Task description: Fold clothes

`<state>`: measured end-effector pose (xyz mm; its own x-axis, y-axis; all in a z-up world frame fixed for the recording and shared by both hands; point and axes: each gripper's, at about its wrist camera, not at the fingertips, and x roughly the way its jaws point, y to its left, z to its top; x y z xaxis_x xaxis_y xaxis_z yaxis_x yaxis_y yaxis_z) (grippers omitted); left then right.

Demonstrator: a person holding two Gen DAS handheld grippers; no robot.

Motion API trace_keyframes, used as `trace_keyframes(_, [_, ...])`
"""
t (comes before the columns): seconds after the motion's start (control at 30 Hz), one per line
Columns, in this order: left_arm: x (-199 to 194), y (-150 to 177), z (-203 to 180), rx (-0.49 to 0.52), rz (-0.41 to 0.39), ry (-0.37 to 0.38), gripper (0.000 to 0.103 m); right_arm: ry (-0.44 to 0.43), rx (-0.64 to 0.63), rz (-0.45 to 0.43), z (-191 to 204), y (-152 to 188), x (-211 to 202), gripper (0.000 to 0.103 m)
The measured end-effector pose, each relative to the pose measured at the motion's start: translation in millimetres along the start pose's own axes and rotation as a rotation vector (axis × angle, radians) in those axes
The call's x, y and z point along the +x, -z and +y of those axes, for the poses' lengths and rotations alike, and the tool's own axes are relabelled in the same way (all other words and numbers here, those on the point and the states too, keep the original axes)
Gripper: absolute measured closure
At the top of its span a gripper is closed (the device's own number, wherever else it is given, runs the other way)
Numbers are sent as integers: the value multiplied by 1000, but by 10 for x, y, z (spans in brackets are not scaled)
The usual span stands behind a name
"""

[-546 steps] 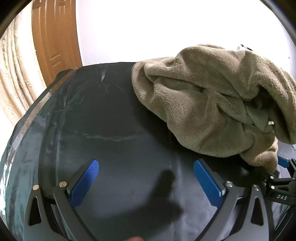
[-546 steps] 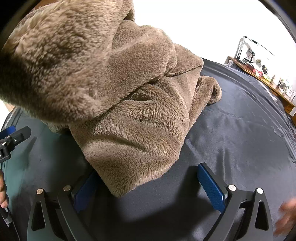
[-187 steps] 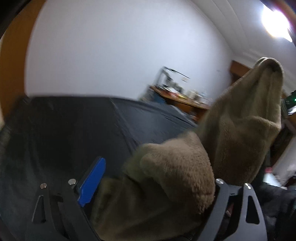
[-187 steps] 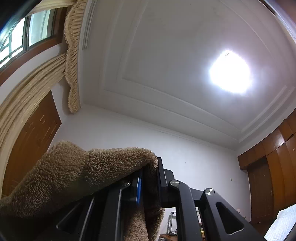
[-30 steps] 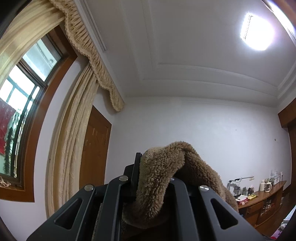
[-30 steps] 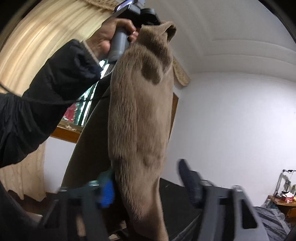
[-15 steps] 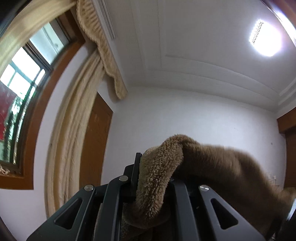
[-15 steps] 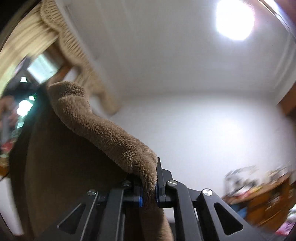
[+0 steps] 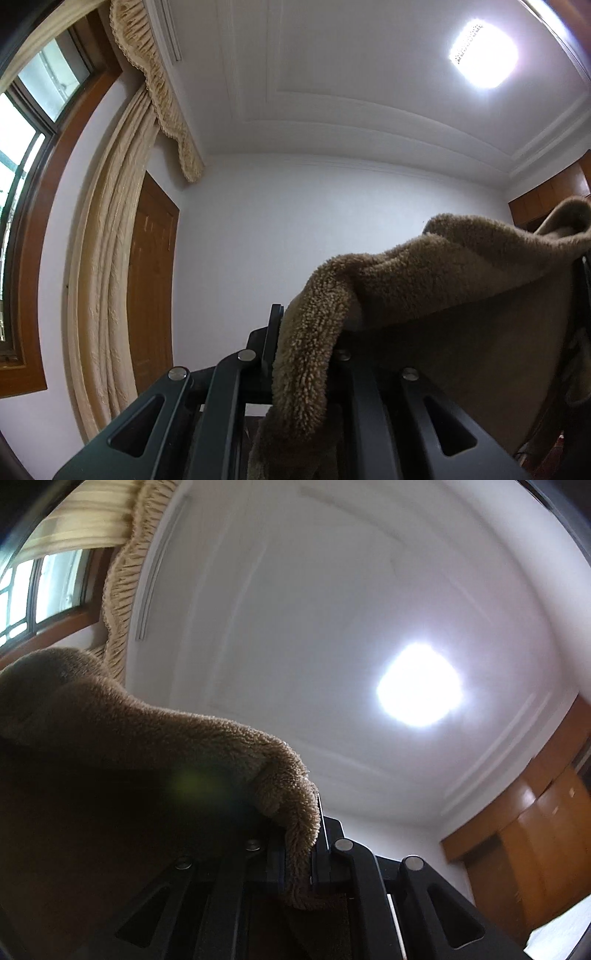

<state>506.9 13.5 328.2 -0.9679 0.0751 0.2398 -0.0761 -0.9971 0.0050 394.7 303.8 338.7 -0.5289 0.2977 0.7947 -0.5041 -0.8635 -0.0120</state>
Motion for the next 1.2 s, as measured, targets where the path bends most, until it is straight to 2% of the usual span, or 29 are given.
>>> trace_keyframes(0.13, [-140,0,-64,-9,-71,-20,89,70,-96,-82,45,17,-145,94])
trace_keyframes(0.27, [-261,-44,-104,-22,-118,-26,89,95,-115,-98,67,36,-183,94])
trace_keyframes(0.43, [-403,-60,-238,32,-212,-119,88,121,-142,-117,149,96,-285,94])
trace_keyframes(0.7, [-387,-213,-85,14,-258,-161,88,146,-187,-185,336,0,-364,94])
trace_keyframes(0.87, [-335,-266,-17,24,-283,-195,88,123,-196,-174,477,-19,-284,94])
trace_keyframes(1.1, [-240,-261,147,-18,-258,-183,88,98,-241,-170,689,-1,-244,94])
trace_keyframes(1.2, [-283,-301,188,-41,-266,-177,88,64,-242,-172,685,-129,-256,94])
